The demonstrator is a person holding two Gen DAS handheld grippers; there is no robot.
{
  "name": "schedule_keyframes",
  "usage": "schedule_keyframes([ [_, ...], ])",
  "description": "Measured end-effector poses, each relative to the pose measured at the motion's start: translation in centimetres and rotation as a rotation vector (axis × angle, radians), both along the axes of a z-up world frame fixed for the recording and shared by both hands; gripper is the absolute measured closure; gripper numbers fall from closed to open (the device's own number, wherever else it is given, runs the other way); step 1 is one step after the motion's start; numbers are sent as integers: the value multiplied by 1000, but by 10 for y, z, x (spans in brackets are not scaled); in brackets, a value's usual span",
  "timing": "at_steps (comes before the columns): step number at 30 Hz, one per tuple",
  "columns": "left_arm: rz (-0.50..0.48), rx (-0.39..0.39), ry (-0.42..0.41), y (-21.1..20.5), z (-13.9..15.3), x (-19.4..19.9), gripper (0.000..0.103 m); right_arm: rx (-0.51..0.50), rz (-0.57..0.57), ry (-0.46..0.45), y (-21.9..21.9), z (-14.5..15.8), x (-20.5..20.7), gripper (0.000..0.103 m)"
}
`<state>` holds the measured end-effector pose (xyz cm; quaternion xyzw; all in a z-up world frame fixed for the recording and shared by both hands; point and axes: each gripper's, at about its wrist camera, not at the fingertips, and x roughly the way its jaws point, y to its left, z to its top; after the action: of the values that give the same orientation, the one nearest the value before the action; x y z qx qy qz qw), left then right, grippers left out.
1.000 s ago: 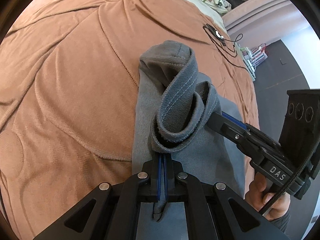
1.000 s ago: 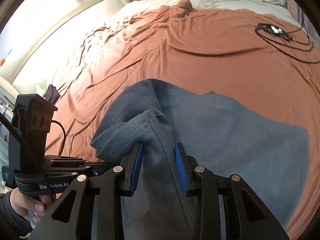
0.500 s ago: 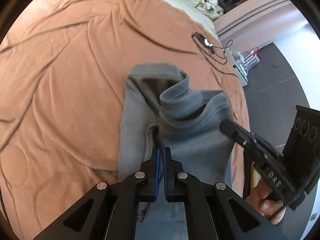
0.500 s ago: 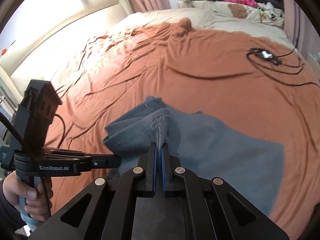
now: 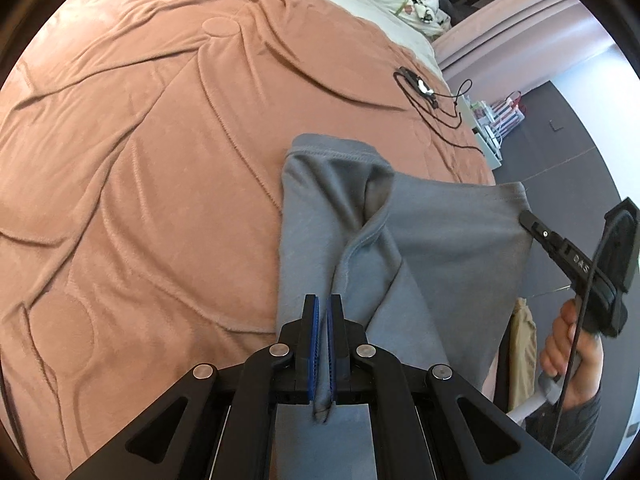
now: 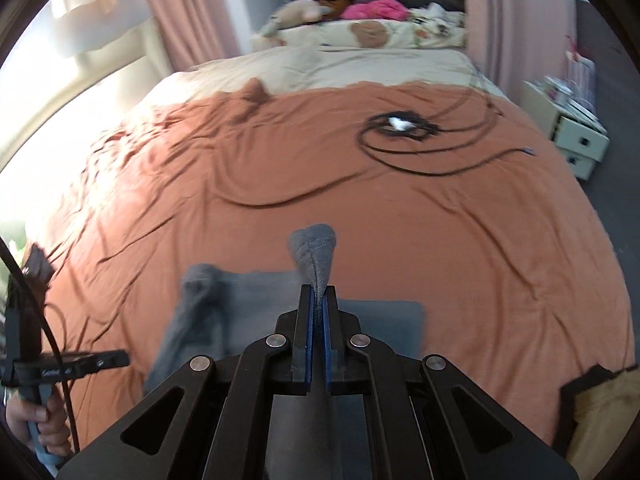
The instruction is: Fold small clothes
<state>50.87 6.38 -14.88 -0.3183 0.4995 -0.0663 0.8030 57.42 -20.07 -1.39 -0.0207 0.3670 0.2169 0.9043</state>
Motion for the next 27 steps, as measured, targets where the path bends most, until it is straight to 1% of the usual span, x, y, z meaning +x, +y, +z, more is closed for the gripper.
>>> schedule_keyframes([
  [2,-3,10,5,1,-1,-2,101,-2,-24,11,-2,-3,1,103],
  [5,-2,20,18,4,-5,-3,101,1,-60,45,-6,-16,6,103],
  [11,-7,12,38,6,-14,-6,100,-30,-102,83,-4,-38,30,103],
  [14,1,20,48,8,-17,-7,100,-12,-138,130,-8,-54,42,103],
  [18,15,13,63,11,-22,-9,100,-14,-156,172,-11,-64,58,102],
  [20,17,12,66,11,-22,-11,96,-9,-160,193,-13,-65,60,100],
  [21,18,8,65,11,-22,-13,91,-13,-163,207,-13,-64,60,98],
  [22,19,6,64,10,-21,-13,83,-17,-164,213,-13,-61,58,96],
  [23,21,5,62,10,-21,-14,78,-17,-161,213,-14,-60,60,92],
  [25,23,5,56,9,-20,-18,69,-22,-148,188,-16,-50,51,77],
  [26,22,4,55,8,-20,-20,67,-27,-142,171,-18,-46,48,60],
  [27,22,2,56,9,-20,-21,64,-31,-135,152,-21,-44,44,45],
])
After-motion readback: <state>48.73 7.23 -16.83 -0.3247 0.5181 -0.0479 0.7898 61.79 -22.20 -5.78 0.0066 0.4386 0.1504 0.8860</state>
